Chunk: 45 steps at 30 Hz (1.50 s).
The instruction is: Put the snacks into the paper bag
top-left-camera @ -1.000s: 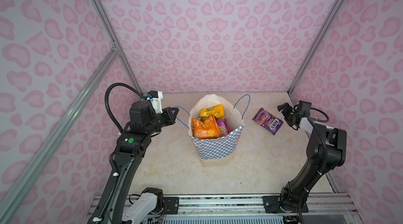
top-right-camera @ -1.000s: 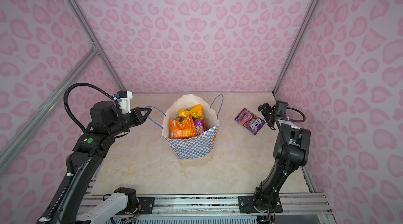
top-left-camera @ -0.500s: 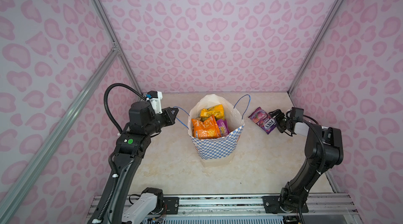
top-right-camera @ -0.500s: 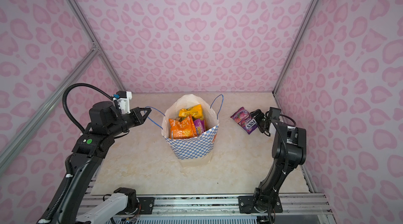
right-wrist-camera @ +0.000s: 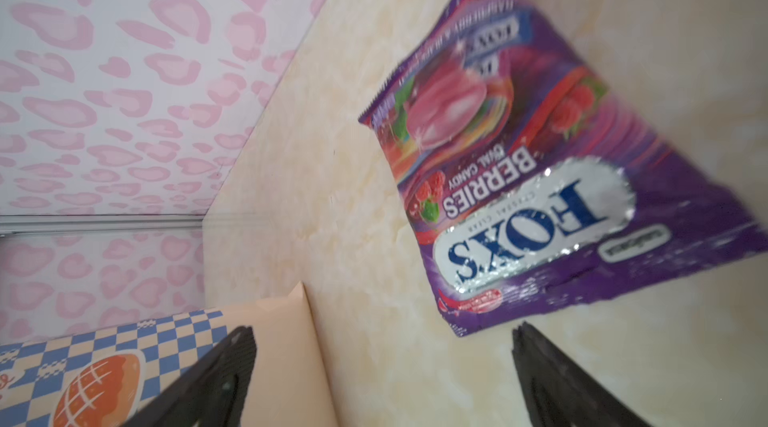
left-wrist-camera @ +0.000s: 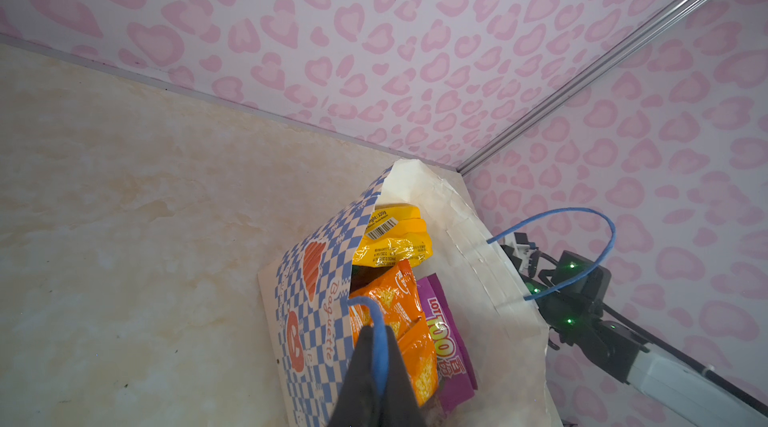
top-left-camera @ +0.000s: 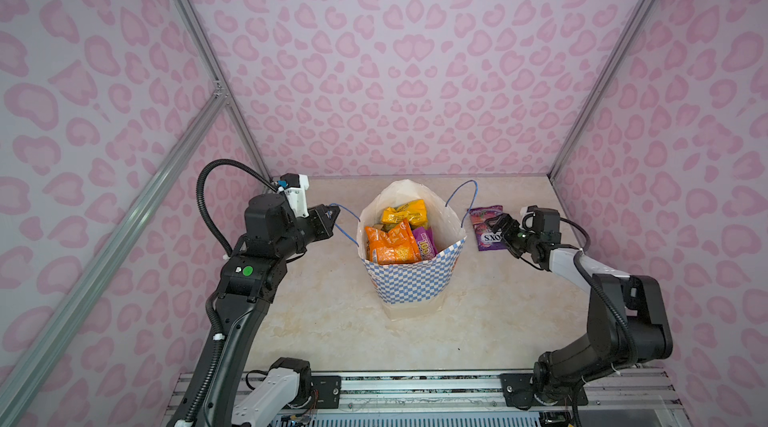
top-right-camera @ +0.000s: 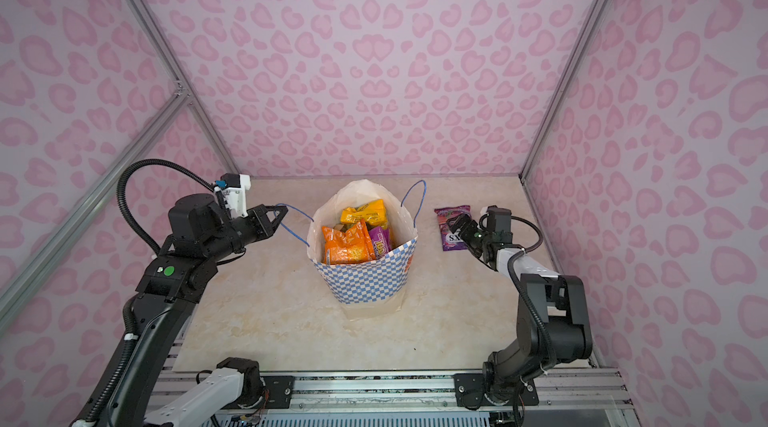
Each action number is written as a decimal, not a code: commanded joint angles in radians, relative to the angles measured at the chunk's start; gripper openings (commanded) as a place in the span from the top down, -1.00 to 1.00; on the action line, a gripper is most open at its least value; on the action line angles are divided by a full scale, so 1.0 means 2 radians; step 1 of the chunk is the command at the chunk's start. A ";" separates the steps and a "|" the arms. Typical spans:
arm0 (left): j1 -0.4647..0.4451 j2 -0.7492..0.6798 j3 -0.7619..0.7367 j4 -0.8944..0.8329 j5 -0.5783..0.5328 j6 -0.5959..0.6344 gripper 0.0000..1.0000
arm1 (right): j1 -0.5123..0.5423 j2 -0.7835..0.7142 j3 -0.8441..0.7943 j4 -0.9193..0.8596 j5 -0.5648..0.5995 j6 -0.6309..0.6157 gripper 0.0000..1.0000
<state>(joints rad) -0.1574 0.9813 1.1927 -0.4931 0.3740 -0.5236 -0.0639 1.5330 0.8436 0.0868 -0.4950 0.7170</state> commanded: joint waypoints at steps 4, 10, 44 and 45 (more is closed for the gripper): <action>0.000 -0.003 0.000 0.017 0.001 0.002 0.94 | -0.036 0.055 0.051 -0.094 0.059 -0.088 -0.98; 0.001 0.001 0.001 0.016 -0.002 0.003 0.93 | -0.053 0.120 0.085 -0.062 0.031 -0.077 -0.98; 0.000 -0.006 0.000 0.016 -0.002 0.003 0.92 | 0.084 0.208 0.162 -0.171 0.143 -0.054 -0.98; 0.000 -0.007 0.000 0.016 -0.003 0.003 0.92 | 0.086 0.213 0.167 -0.174 0.148 -0.049 -0.96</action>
<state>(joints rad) -0.1574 0.9756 1.1927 -0.4938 0.3737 -0.5232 0.0990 1.9263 1.1694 -0.1284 -0.2878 0.5850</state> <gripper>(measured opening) 0.062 0.984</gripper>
